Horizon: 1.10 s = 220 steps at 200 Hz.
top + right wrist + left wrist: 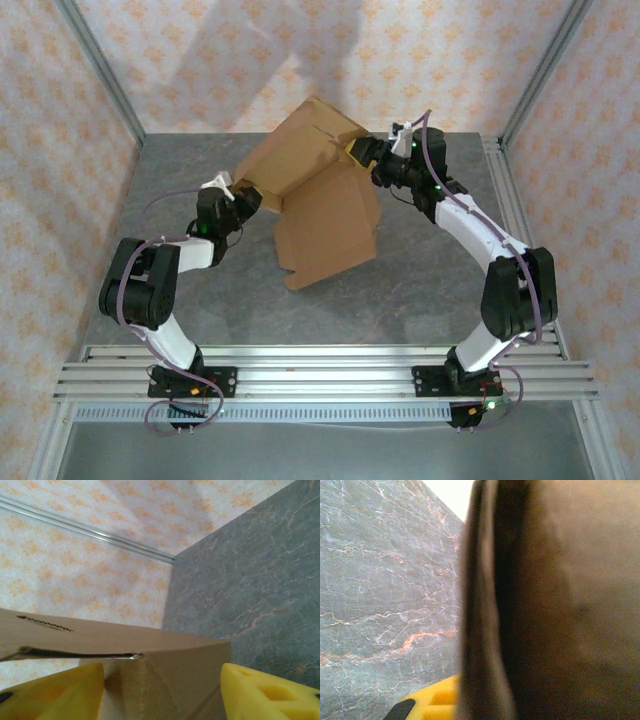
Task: Fold the paper box
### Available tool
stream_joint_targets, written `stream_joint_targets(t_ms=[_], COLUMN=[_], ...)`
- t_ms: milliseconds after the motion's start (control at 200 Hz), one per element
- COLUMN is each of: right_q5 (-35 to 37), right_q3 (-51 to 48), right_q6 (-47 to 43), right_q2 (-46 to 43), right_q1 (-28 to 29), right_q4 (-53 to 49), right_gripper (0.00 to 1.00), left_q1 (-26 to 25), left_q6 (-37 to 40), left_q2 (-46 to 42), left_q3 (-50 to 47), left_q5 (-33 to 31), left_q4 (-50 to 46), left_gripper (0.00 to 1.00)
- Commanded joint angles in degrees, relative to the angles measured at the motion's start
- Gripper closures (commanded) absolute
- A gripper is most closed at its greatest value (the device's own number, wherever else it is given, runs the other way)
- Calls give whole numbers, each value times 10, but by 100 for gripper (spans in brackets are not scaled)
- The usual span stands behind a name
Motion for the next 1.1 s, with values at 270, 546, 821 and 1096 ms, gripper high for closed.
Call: stream_joint_targets(t_ms=[270,546,821,1096], right_q5=[14,26,30,73], right_q3=[34,33,38,35], right_q6=[-64,-84,-94,-134], right_q2=[7,9,20,-4], right_q1=[4,5,5,4], right_q4=[-89,-108,-114,-142], right_gripper=[71,99,83,71], left_q1=[0,-1,-1,-1], left_q6=[32,42,42,41], left_q2=[-27,-28,-25,-28], left_q3=[12,14,17,15], left_q5=[-12,-18,-19,-39], left_q4=[-27,-41,-43,-54], left_gripper=[100,100,100,100])
